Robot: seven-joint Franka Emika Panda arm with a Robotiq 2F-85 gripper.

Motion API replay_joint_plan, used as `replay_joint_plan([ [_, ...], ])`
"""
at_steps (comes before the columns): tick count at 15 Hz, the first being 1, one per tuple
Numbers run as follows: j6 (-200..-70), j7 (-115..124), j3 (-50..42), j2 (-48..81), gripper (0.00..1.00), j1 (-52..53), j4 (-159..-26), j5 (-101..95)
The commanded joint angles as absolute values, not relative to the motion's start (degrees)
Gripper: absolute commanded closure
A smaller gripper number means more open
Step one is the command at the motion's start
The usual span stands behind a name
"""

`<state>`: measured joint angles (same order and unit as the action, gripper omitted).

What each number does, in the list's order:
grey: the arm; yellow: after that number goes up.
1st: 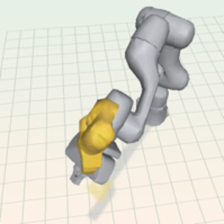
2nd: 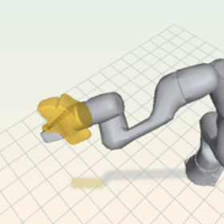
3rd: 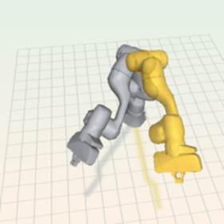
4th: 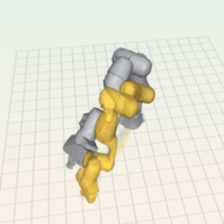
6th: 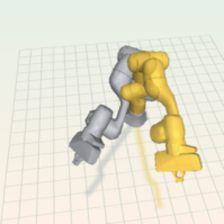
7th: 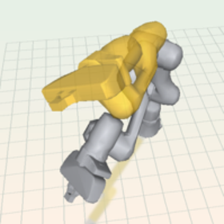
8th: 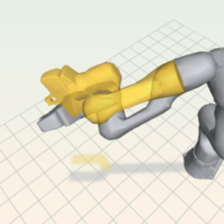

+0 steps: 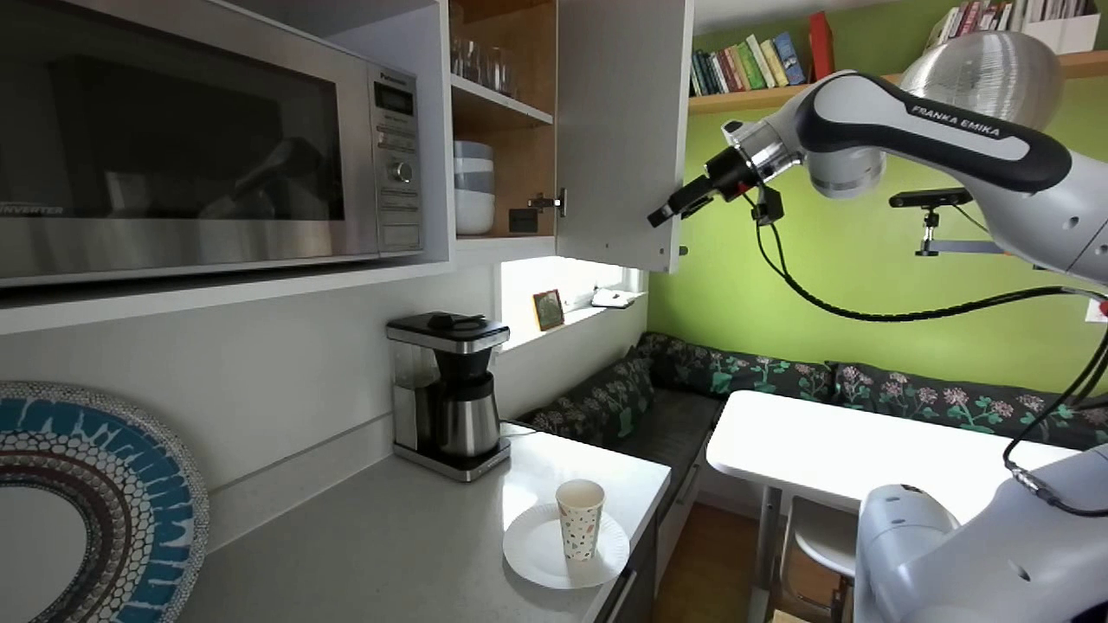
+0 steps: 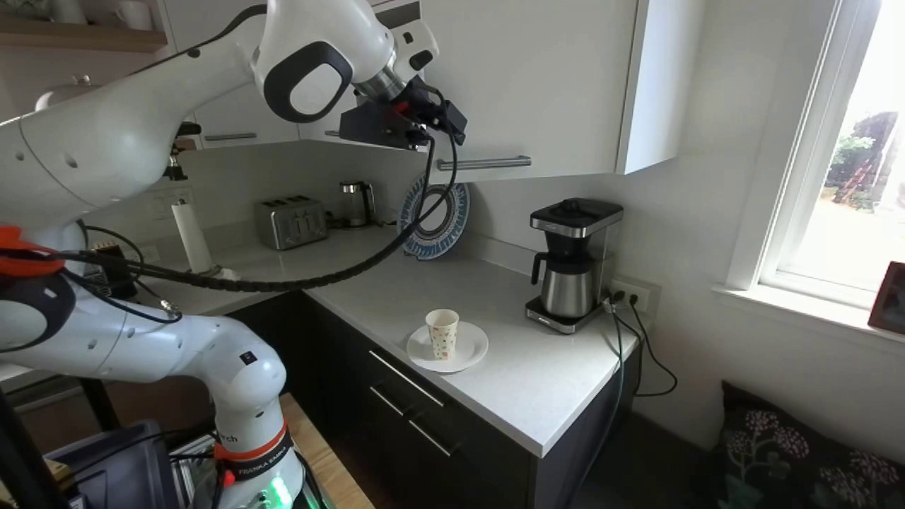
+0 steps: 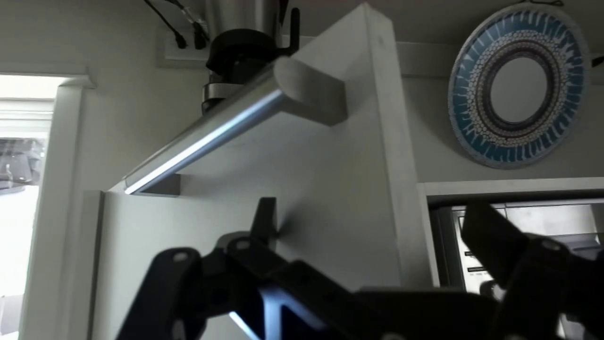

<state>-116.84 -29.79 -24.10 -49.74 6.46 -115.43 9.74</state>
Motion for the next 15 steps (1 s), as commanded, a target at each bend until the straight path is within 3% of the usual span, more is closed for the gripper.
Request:
replay_joint_plan([
  [1, -114.54, -29.00, -24.64, -48.69, 0.00, 9.07, -113.58, 13.54],
  [15, -114.06, -30.78, -26.29, -44.51, 0.00, 14.77, -111.85, 25.45],
])
